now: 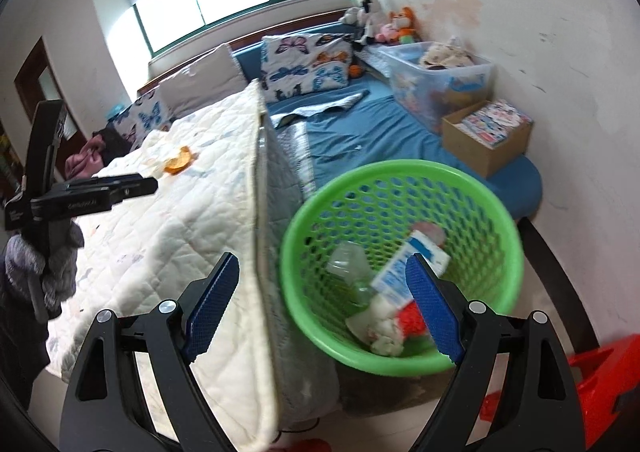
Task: Collect trash
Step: 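Move both open tools back over the mattress toward the peel and container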
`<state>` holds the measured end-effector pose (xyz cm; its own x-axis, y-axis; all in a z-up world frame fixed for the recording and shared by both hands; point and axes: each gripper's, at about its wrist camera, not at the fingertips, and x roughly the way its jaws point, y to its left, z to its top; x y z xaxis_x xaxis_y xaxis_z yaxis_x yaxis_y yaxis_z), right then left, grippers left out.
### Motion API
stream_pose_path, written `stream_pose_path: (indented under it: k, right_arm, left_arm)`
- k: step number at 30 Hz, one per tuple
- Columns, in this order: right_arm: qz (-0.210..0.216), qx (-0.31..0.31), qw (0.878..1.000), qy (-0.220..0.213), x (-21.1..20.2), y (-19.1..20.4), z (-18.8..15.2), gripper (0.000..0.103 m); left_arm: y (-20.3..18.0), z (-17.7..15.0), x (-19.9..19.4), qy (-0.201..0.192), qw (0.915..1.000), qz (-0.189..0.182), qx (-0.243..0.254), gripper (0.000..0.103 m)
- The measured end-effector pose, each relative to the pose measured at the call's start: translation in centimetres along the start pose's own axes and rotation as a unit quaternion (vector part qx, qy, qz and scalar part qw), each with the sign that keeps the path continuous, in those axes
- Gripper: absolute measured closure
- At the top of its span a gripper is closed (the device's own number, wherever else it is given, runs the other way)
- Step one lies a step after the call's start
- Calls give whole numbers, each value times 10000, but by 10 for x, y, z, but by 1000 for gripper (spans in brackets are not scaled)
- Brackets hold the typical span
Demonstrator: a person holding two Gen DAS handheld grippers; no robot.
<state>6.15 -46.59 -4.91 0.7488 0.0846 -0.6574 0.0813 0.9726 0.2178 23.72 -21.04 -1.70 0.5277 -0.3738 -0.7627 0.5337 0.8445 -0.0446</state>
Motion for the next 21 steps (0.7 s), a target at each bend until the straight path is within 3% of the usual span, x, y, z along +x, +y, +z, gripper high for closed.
stream_pose_path:
  k: [5, 9, 15, 21]
  right_arm:
    - [171, -333, 9992, 129, 19, 32, 9, 18]
    - [335, -518, 9978, 246, 36, 54, 17, 18]
    - [541, -872, 9939, 413, 67, 91, 33, 18]
    - [675, -1149, 9898, 505, 95, 122, 48, 18]
  left_arm:
    - [68, 3, 1, -29, 9973, 620, -403, 45]
    - [115, 6, 5, -42, 9938, 885, -673, 34]
    - [164, 12, 25, 70, 9913, 1055, -782, 32]
    - [182, 20, 53, 182, 9928, 949, -705, 28]
